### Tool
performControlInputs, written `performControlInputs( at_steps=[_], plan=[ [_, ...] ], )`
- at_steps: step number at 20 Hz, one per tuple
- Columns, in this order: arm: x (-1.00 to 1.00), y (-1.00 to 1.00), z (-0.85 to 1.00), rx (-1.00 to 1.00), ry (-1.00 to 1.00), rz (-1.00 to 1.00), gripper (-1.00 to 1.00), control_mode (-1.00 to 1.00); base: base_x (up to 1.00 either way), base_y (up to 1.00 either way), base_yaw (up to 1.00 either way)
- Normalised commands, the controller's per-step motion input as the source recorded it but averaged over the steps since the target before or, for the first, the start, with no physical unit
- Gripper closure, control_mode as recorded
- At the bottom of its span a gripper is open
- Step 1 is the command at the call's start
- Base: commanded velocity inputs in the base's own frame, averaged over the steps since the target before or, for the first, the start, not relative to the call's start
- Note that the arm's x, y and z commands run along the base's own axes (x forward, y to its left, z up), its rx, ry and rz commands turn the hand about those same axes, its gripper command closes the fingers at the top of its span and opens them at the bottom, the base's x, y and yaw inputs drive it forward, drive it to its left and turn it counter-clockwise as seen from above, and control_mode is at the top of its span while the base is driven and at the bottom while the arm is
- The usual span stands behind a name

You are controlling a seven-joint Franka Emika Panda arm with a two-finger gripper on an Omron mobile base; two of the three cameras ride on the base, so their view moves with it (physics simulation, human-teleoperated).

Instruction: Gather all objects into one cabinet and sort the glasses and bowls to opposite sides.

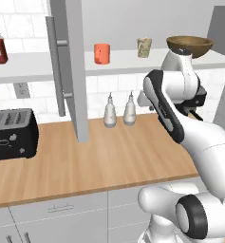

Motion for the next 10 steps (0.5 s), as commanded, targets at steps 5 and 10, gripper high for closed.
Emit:
performControlInputs(
  at_steps=[5, 10],
  plan=[
    [0.00, 0.00, 0.00, 0.00, 0.00, 0.00, -1.00, 1.00, -0.16, 0.00, 0.00],
    [0.00, 0.00, 0.00, 0.00, 0.00, 0.00, -1.00, 1.00, -0.76, -0.03, 0.04]
  ],
)
